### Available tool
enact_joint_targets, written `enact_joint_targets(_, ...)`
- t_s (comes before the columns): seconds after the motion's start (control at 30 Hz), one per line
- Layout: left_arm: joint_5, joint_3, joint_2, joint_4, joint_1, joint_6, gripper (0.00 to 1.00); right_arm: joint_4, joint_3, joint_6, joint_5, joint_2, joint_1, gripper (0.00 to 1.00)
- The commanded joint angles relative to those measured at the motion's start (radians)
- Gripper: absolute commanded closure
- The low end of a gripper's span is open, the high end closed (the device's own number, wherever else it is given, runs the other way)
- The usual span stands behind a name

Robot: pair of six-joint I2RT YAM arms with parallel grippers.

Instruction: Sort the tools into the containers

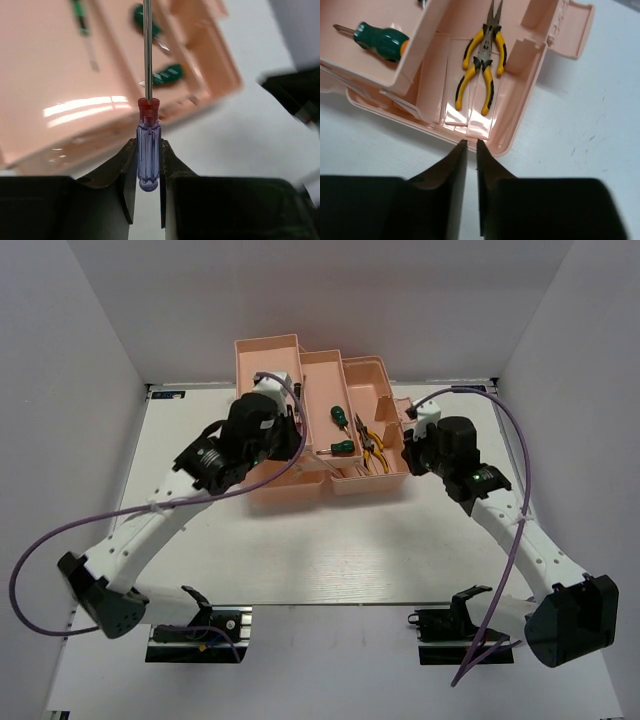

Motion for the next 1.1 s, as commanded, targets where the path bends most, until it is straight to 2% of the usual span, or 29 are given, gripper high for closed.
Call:
enact_joint_targets(0.0,-0.304,0.056,0.089,0.045,0.055,-0.094,1.0,-0.007,-0.04,-0.033,0.033,-0.042,-0.019,0.76)
enact_joint_targets(0.07,-0.339,0.125,0.19,0.035,0.075,-0.111,1.0,-0.011,-0.066,-0.041,0.037,-0.049,-0.034,0.66)
enact_joint_targets(0.27,-0.324,0.303,0.373,-0.005,0.145,-0.073,0.99,-0.017,-0.094,-0.049,0.022,-0.078,-0.065,0.57)
enact_joint_targets(0.3,-0.306,0.324,0.425,-0.025,0.155,-0.073,0.83,-0.018,-0.095,-0.05,0.016,-0.077,-0.068,0.53)
enact_joint_targets(0.37,-0.287,0.4,0.473,-0.1,0.175,-0.073,0.62,-0.018,-0.092,-0.044,0.008,-0.063,-0.083,0.5)
enact_joint_targets(0.4,-0.264,0.423,0.487,-0.111,0.19,-0.061,0.41,-0.014,-0.091,-0.044,0.006,-0.06,-0.091,0.47)
enact_joint_targets(0.47,-0.234,0.423,0.487,-0.091,0.199,-0.036,0.28,-0.006,-0.077,-0.041,0.003,-0.037,-0.102,0.45)
enact_joint_targets(0.53,-0.198,0.423,0.464,-0.071,0.199,-0.021,0.22,0.003,-0.046,-0.035,-0.015,0.019,-0.117,0.43)
enact_joint_targets(0.63,-0.186,0.446,0.398,-0.042,0.208,0.022,0.2,-0.014,-0.003,-0.023,-0.084,0.137,-0.134,0.4)
enact_joint_targets(0.67,-0.195,0.446,0.366,-0.027,0.208,0.037,0.2,-0.044,0.058,-0.014,-0.096,0.164,-0.148,0.4)
enact_joint_targets(0.7,-0.247,0.4,0.288,-0.016,0.208,0.038,0.2,-0.055,0.078,-0.009,-0.128,0.25,-0.149,0.4)
enact_joint_targets(0.77,-0.305,0.337,0.203,-0.002,0.239,0.024,0.2,-0.072,0.156,0.015,-0.147,0.303,-0.168,0.38)
enact_joint_targets(0.87,-0.384,0.169,0.047,-0.027,0.283,-0.014,0.23,-0.066,0.228,0.043,-0.204,0.392,-0.188,0.38)
enact_joint_targets(1.0,-0.334,-0.063,-0.08,-0.05,0.362,-0.097,0.24,-0.104,0.335,0.048,-0.201,0.52,-0.188,0.38)
enact_joint_targets(1.03,-0.32,-0.1,-0.099,-0.05,0.398,-0.137,0.24,-0.118,0.356,0.051,-0.198,0.538,-0.191,0.4)
enact_joint_targets(1.07,-0.287,-0.17,-0.116,-0.039,0.418,-0.159,0.24,-0.135,0.385,0.052,-0.195,0.588,-0.191,0.47)
